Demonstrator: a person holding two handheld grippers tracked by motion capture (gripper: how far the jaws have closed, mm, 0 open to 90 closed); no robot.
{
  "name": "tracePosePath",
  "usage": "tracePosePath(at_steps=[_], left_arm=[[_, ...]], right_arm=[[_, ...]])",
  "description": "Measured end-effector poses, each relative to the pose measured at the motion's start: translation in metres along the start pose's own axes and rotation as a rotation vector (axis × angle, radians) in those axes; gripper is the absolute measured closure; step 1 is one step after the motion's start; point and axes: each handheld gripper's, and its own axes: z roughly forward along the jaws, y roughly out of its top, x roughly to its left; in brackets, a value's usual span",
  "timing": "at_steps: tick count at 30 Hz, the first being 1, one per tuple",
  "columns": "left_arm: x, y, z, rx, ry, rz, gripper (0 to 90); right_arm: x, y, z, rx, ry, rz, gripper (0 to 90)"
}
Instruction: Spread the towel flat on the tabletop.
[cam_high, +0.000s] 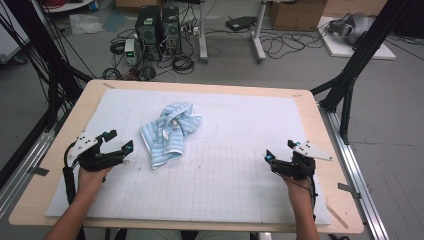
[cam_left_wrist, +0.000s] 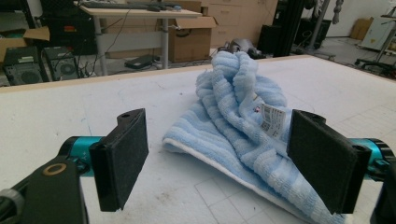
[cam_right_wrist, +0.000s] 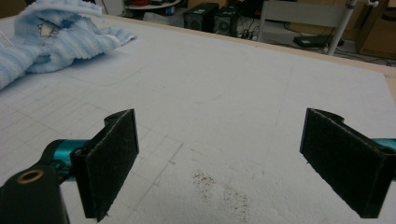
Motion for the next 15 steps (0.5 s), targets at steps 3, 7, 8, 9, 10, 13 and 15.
tracePosePath(at_steps=[3,7,8,9,10,13,15], left_arm=[[0.0006,-0.0007,0.0,0.004,0.004,-0.004,21.1],[0.0017,-0.0011,0.0004,0.005,0.01,-0.011,21.4],[0.0019,-0.0016,0.001,0.002,0.014,-0.015,21.4],[0.0024,-0.0017,0.0013,0.005,0.015,-0.016,21.4],[0.0028,-0.002,0.002,0.006,0.016,-0.017,21.4],[0.0032,-0.003,0.0033,0.013,0.02,-0.02,21.4],[0.0033,-0.0036,0.0031,0.015,0.021,-0.018,21.7]], right_arm=[[-0.0007,-0.0005,0.0,0.0,0.003,0.005,10.7],[-0.0004,-0.0015,0.0007,0.005,0.009,0.007,10.8],[-0.0004,-0.0015,0.0007,0.005,0.009,0.007,10.8],[-0.001,-0.0017,0.0015,0.004,0.015,0.006,10.7],[-0.001,-0.0017,0.0015,0.004,0.015,0.006,10.7],[-0.0018,-0.0023,0.0015,0.003,0.027,0.017,10.7],[-0.0019,-0.0025,0.0012,0.005,0.029,0.021,10.7]])
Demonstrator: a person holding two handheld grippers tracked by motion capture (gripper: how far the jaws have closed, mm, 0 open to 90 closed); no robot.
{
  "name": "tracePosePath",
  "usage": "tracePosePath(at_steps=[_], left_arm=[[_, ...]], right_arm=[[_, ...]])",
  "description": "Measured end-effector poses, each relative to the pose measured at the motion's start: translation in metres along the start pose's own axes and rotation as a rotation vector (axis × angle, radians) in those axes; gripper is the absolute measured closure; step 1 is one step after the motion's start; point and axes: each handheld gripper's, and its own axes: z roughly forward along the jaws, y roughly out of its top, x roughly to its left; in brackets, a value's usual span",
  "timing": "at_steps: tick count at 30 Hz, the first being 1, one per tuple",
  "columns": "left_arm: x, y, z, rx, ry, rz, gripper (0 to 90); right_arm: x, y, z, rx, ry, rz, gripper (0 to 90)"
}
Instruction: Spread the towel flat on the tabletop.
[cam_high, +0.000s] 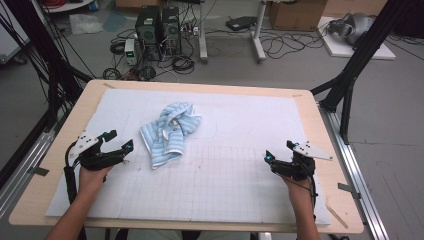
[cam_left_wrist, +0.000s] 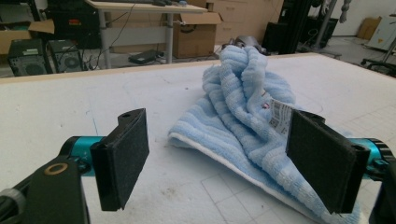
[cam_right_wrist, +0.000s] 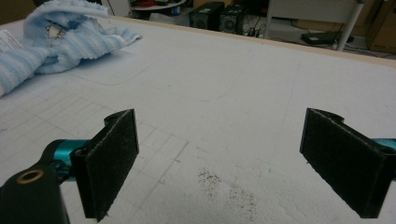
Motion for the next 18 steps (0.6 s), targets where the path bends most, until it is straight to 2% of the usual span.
tracePosePath(at_steps=[10,18], left_arm=[[0.009,0.0,-0.006,-0.004,0.009,-0.013,22.2],[0.011,0.001,-0.006,-0.003,0.005,-0.017,22.5]], right_arm=[[0.006,0.001,-0.001,-0.003,0.013,-0.015,10.8],[0.007,0.002,0.0,0.004,0.018,-0.002,10.8]])
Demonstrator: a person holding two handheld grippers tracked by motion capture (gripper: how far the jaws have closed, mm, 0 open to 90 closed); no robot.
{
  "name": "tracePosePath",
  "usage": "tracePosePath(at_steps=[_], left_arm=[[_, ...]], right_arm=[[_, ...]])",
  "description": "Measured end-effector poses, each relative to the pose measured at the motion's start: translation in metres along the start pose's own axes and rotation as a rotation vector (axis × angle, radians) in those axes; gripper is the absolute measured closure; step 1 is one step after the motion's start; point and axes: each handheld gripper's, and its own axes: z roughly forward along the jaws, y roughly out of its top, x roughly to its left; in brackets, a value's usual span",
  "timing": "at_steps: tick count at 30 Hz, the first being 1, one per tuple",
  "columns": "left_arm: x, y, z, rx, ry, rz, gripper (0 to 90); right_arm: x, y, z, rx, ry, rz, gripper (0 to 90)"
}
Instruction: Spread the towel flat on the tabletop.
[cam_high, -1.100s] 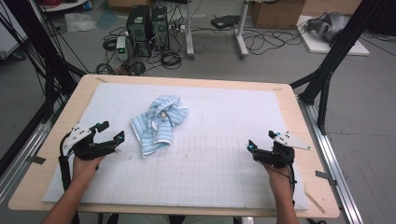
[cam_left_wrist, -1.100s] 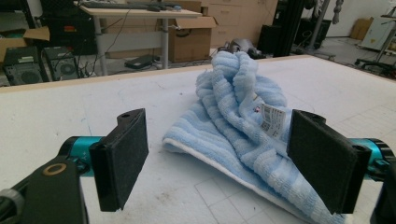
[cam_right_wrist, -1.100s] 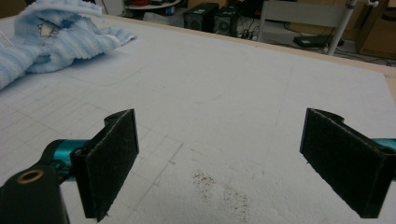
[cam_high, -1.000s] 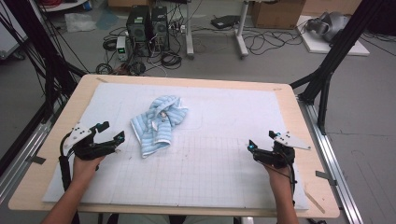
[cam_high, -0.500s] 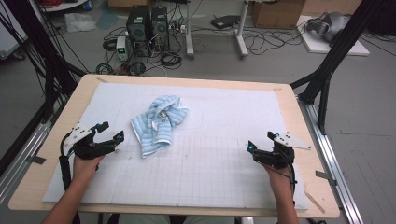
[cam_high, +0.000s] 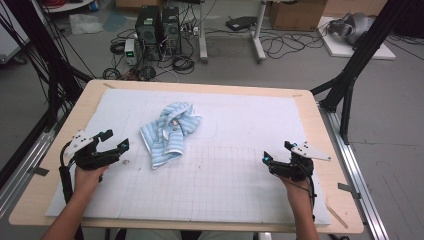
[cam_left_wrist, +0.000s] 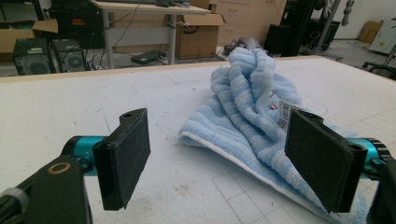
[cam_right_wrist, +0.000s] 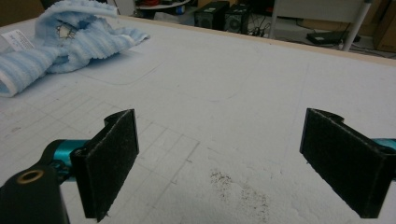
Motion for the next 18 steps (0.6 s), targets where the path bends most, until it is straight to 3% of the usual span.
tracePosePath(at_steps=[7,13,18], left_arm=[[0.001,0.001,0.002,0.012,-0.001,0.006,23.0],[0.003,0.01,0.005,-0.003,-0.006,-0.001,23.0],[0.004,0.019,0.009,-0.016,-0.028,-0.034,23.3]], right_arm=[[0.002,0.001,0.0,0.005,0.015,0.013,10.8],[0.005,0.001,0.0,0.015,0.009,-0.008,10.8],[0.005,0.001,-0.002,0.013,0.01,-0.001,10.8]])
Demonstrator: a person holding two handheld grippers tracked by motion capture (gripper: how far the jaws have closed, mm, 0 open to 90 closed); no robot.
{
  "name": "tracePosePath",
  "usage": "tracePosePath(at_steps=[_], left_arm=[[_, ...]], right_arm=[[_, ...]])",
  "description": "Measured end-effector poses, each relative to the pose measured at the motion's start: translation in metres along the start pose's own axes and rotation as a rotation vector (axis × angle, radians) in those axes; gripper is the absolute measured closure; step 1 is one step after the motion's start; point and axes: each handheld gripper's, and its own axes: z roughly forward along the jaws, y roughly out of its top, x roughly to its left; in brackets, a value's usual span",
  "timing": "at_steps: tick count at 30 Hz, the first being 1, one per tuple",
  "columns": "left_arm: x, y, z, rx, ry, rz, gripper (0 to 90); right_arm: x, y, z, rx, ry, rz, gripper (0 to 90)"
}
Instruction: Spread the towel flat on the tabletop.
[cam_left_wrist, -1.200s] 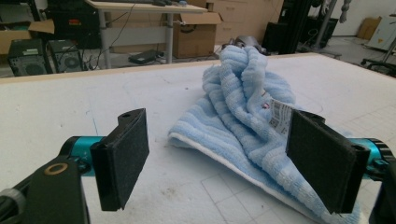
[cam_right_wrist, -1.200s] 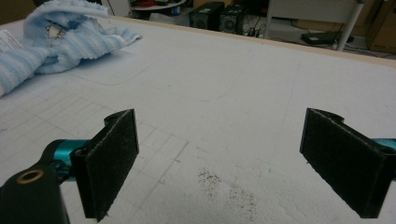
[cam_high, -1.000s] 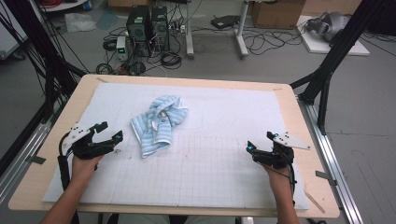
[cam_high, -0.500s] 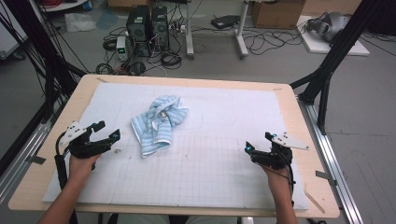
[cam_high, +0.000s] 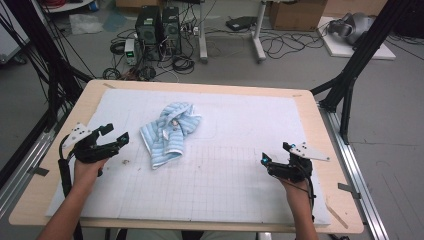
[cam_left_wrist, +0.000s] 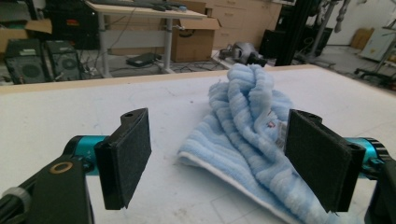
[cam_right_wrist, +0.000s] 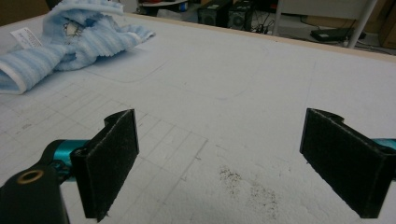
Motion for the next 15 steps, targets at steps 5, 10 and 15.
tracePosePath(at_steps=[5,10,15], left_arm=[[-0.002,0.011,0.012,-0.003,-0.015,-0.023,23.5],[-0.006,0.022,0.03,0.024,-0.037,-0.022,23.6],[-0.01,0.027,0.054,0.09,-0.048,-0.017,24.1]], right_arm=[[-0.001,0.0,0.0,-0.002,0.002,0.002,10.8],[0.0,-0.001,0.001,0.005,0.005,0.01,10.8],[0.001,-0.001,0.002,0.014,0.006,0.005,10.8]])
